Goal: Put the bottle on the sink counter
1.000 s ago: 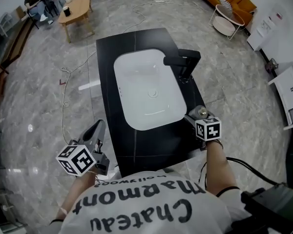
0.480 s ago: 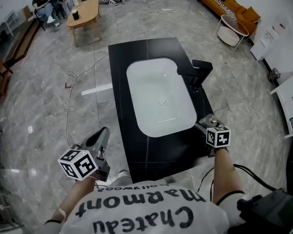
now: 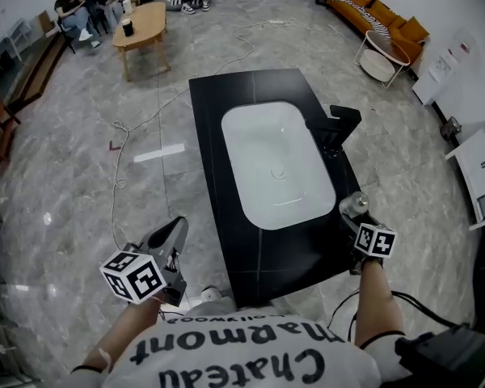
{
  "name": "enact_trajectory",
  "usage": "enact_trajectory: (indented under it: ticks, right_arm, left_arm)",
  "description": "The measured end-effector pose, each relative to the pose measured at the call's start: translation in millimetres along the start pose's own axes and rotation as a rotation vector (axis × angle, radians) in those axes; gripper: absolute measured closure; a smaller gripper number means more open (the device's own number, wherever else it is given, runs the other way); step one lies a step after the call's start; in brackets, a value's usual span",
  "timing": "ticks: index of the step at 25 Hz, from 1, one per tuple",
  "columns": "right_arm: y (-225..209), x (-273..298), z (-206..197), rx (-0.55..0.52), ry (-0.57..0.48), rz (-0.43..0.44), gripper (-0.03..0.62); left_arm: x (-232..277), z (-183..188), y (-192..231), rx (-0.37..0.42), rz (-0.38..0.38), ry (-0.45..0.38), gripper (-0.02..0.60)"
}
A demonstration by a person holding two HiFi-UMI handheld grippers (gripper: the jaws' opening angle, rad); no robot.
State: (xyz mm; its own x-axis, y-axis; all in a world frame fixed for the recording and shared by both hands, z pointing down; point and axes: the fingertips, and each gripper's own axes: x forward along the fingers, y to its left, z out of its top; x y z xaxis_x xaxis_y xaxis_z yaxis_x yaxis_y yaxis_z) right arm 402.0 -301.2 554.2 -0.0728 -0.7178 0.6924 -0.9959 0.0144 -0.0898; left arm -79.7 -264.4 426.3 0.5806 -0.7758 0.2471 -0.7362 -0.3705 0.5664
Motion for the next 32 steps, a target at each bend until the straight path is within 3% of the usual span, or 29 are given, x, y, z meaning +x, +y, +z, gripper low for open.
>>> enact_trajectory:
  ticks: [6, 10, 11, 12, 13, 14, 21, 25, 32]
  right_arm:
    - [15, -49, -49, 0.264, 0.051, -0.079, 0.252]
    - [64, -80, -54, 0.456, -0.032, 0.009, 0.253]
    - [76, -86, -51, 0.487, -0.059, 0.029, 0.264]
    - [88, -94, -48, 0.503, -0.078, 0.042, 0.348]
    - [99, -102, -45, 0.505, -0.091, 0.059, 0.509]
    - [111, -110, -41, 0.495, -0.103, 0.082, 0.536]
    - [172, -201, 7, 0.349, -0.287, 0.229, 0.546]
    - [184, -255, -13, 0.167, -0.303, 0.177, 0.554]
    - [172, -330, -76, 0.220, -0.402, 0.102, 0.568]
  left_arm:
    - [0, -14, -10, -0.024, -0.114, 0.045, 0.566]
    - [10, -34, -26, -0.032, -0.211, 0.121, 0.566]
    - [14, -34, -31, -0.029, -0.231, 0.128, 0.566]
    - [17, -33, -38, -0.026, -0.249, 0.129, 0.566]
    - [19, -30, -46, -0.023, -0.269, 0.126, 0.566]
    - [20, -28, -54, -0.020, -0.291, 0.120, 0.566]
    - [-15, -25, -103, 0.033, -0.397, 0.108, 0.566]
    - [-50, -41, -125, 0.052, -0.427, 0.099, 0.566]
    - [-107, -68, -163, 0.097, -0.475, 0.075, 0.566]
